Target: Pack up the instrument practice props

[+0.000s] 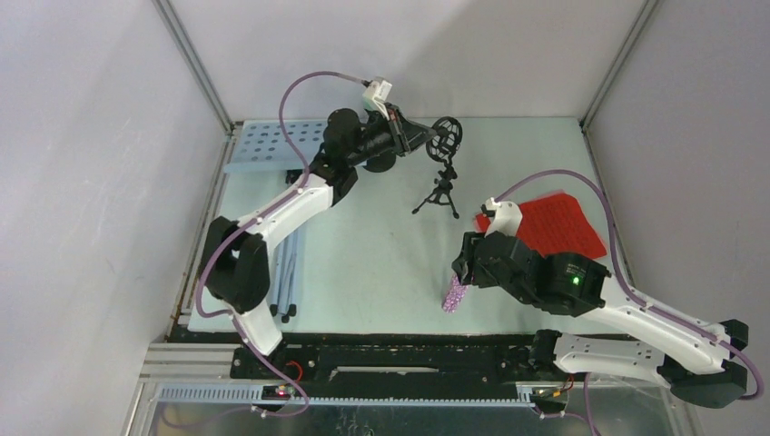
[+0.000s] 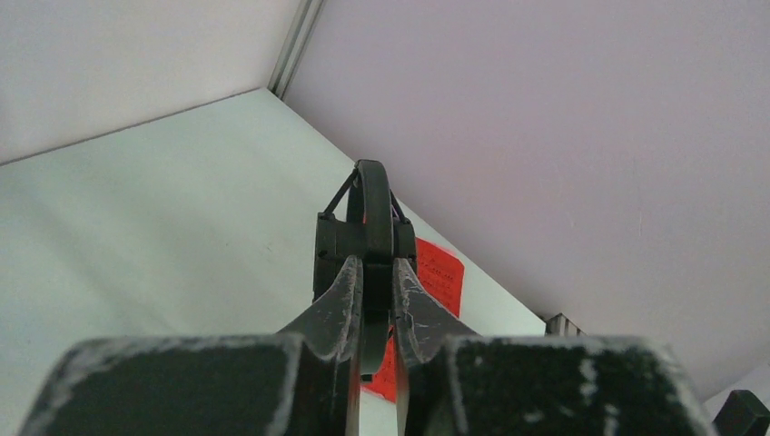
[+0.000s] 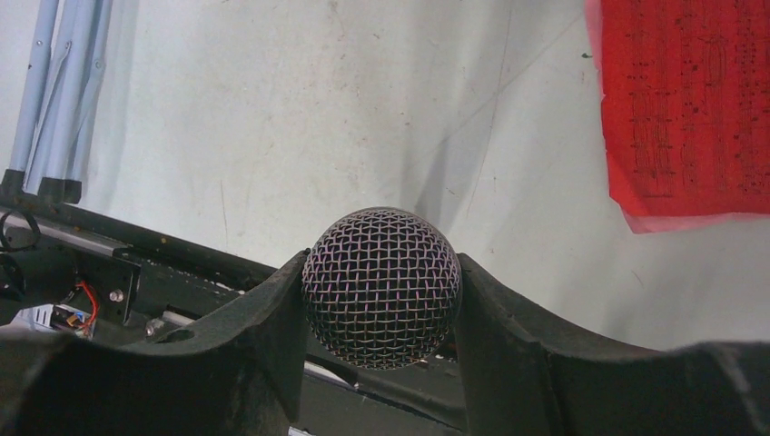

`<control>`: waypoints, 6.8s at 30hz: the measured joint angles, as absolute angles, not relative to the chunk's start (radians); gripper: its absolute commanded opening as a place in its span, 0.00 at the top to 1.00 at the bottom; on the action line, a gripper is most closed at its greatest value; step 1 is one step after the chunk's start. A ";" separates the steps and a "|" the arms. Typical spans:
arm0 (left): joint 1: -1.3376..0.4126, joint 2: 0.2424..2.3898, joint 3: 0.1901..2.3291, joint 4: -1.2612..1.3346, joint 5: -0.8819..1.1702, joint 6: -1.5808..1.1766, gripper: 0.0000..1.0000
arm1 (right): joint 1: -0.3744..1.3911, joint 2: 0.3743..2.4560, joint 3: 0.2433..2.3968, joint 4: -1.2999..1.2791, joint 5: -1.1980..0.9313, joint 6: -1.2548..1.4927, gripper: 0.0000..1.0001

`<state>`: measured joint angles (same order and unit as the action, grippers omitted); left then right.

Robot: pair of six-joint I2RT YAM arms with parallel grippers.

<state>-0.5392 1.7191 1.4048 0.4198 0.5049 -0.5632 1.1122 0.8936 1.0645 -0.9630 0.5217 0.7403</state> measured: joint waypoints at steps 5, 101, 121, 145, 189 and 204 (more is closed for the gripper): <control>-0.543 1.753 1.405 0.453 0.510 -0.570 1.00 | 1.112 0.894 1.055 -0.969 0.522 0.743 1.00; -1.166 0.801 0.217 0.548 0.025 -0.115 0.57 | 1.176 1.204 1.245 -0.712 0.130 0.564 1.00; -1.163 0.743 0.303 0.189 -0.295 -0.406 1.00 | 1.185 1.177 1.250 -0.736 0.276 0.564 0.00; -0.598 1.324 0.796 -0.305 -0.310 -0.519 0.92 | 1.188 1.078 1.221 -0.832 0.365 0.590 0.00; -0.488 1.341 0.912 -0.339 -0.302 -0.478 0.09 | 1.191 1.090 1.158 -0.847 0.394 0.601 0.00; -0.488 1.157 0.830 0.106 -0.202 -0.434 0.09 | 1.219 1.037 1.158 -0.868 0.440 0.656 0.00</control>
